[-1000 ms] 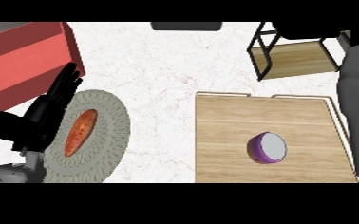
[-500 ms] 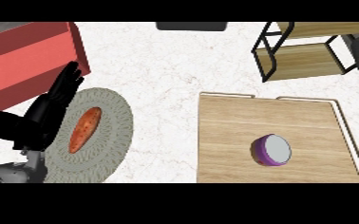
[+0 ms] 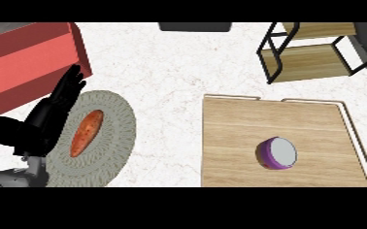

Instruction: Pick the cupcake from the tray and place it in the tiered shelf

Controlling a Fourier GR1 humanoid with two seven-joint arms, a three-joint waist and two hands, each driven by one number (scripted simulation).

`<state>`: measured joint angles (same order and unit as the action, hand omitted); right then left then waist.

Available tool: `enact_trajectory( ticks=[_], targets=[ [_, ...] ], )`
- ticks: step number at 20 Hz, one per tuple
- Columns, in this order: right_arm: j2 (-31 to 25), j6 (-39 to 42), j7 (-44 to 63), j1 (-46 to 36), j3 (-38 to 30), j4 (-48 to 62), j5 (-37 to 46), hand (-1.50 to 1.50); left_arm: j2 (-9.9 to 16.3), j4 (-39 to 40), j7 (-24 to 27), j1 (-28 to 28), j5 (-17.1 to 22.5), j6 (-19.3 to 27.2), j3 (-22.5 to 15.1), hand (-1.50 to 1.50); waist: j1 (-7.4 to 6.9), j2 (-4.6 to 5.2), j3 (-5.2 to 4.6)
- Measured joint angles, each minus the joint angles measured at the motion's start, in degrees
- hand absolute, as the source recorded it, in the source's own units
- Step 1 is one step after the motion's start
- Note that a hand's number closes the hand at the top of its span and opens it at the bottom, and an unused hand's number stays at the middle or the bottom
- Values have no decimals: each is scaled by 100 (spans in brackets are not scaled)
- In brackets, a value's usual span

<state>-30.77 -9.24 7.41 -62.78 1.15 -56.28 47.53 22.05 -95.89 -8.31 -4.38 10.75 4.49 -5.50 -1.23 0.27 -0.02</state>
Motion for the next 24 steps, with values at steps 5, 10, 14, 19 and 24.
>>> enact_trajectory(
  ticks=[5, 10, 14, 19, 24],
  targets=[
    [-90, 627, -611, -163, 167, 592, 3, 150, -74, 107, -3, -107, -69, 27, 67, 0, 24, 1, -2],
    [-117, 945, -1209, -208, 276, 1318, 110, 150, -97, 103, -61, -170, -97, -35, 105, 0, 3, 9, -1],
    [-30, 856, -1245, -184, 214, 1676, 249, 150, -173, 122, -52, -165, -162, -59, 151, 0, 22, 2, 1],
    [-151, 385, -833, -156, -84, 1957, 367, 150, -204, 117, 29, -23, -191, -153, 183, 0, 24, -1, 2],
    [-632, -66, -325, 15, 124, 2242, 1061, -150, -231, 105, 44, -18, -238, -169, 159, 0, 26, 10, -13]
  ],
)
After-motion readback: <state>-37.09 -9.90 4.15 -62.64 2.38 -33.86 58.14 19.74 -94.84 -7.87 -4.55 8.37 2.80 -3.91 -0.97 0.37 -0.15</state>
